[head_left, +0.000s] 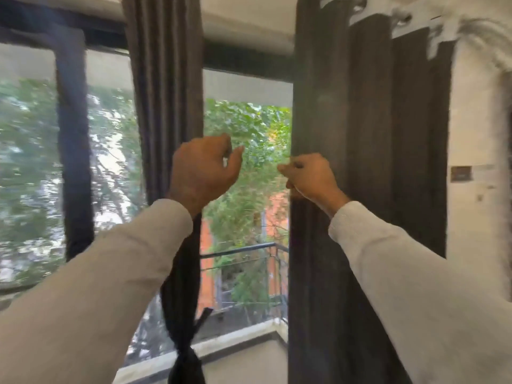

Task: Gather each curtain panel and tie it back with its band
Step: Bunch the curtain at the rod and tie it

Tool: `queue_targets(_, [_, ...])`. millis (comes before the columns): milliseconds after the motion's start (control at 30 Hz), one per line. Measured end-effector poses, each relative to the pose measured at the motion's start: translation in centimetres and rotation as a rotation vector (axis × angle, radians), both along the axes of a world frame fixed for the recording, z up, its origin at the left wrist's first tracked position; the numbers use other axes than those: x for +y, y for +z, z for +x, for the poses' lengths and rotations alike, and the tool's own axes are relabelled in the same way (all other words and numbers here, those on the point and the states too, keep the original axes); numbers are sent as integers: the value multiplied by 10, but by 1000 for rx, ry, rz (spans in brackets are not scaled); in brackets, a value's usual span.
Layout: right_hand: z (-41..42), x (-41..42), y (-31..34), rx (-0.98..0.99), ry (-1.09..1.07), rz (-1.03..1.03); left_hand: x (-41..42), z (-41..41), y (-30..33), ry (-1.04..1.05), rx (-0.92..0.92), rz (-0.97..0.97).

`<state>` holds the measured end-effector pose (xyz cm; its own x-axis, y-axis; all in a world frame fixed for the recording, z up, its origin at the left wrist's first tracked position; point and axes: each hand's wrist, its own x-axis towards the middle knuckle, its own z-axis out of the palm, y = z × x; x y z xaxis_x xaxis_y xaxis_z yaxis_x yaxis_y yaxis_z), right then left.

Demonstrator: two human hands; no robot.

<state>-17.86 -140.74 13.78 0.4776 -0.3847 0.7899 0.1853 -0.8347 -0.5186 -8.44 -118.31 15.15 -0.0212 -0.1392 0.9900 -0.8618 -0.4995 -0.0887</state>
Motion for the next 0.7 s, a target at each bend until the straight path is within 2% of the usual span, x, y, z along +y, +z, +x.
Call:
queue_targets(300, [-120, -149, 2, 44, -87, 57, -153, -77, 16, -64, 109, 35])
queue_targets(400, [-146, -201, 9, 40, -110, 17, -195, -93, 23, -43, 116, 79])
queue_targets(533, [-163, -254, 19, 34, -125, -34, -235, -98, 48, 6, 146, 98])
queue_targets(700, [-150, -306, 34, 29, -104, -56, -277, -86, 81, 113, 174, 12])
